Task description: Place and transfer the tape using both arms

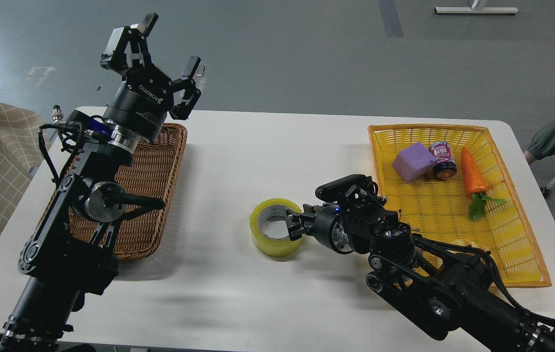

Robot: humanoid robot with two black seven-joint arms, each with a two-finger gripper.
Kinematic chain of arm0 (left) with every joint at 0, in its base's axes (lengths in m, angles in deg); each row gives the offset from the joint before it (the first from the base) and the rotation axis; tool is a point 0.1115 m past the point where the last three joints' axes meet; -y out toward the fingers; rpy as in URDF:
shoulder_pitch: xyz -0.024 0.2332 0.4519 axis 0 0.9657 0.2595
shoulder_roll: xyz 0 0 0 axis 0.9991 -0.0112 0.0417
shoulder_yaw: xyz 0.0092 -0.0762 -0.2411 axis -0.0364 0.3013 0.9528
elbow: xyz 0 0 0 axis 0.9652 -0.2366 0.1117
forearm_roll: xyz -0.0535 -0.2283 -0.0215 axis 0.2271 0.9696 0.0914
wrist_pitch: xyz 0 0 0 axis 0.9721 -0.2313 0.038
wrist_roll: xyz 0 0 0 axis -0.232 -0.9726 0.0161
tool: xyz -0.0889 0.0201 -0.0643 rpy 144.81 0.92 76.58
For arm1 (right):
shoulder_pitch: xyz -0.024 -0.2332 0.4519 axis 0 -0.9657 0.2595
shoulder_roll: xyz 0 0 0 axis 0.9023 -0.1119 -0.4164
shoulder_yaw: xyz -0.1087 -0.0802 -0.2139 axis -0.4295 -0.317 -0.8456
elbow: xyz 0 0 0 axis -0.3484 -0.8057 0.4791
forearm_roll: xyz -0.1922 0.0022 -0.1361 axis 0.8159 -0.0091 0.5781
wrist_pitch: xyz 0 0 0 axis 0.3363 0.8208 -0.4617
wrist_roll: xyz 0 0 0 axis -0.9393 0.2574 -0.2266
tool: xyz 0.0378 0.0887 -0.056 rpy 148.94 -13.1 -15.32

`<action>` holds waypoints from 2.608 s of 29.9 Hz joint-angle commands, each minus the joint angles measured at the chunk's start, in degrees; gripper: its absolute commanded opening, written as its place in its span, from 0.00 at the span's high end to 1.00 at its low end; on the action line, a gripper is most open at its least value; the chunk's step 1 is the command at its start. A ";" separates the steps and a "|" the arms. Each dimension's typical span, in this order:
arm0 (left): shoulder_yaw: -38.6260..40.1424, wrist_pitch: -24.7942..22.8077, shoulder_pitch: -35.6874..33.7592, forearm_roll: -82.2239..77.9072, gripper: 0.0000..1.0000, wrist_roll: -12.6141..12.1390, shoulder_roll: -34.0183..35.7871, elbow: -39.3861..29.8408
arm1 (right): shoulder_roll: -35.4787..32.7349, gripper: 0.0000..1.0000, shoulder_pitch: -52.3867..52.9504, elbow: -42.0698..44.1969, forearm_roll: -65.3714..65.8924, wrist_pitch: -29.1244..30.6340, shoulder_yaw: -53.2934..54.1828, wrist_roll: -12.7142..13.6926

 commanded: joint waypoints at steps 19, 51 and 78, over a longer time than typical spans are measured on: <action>-0.31 1.06 -0.07 0.25 0.02 -0.18 2.90 0.01 | -0.01 0.00 0.72 -5.80 -6.40 -1.17 26.71 -0.02; 0.04 -2.46 -0.07 0.52 0.02 2.28 2.03 -0.43 | -0.01 0.01 -7.37 -20.31 -57.24 -5.13 56.79 -9.95; -25.62 5.18 -1.21 -76.51 0.02 6.85 19.68 -3.86 | -0.01 0.01 -8.42 -21.02 -57.42 -5.21 58.54 -9.51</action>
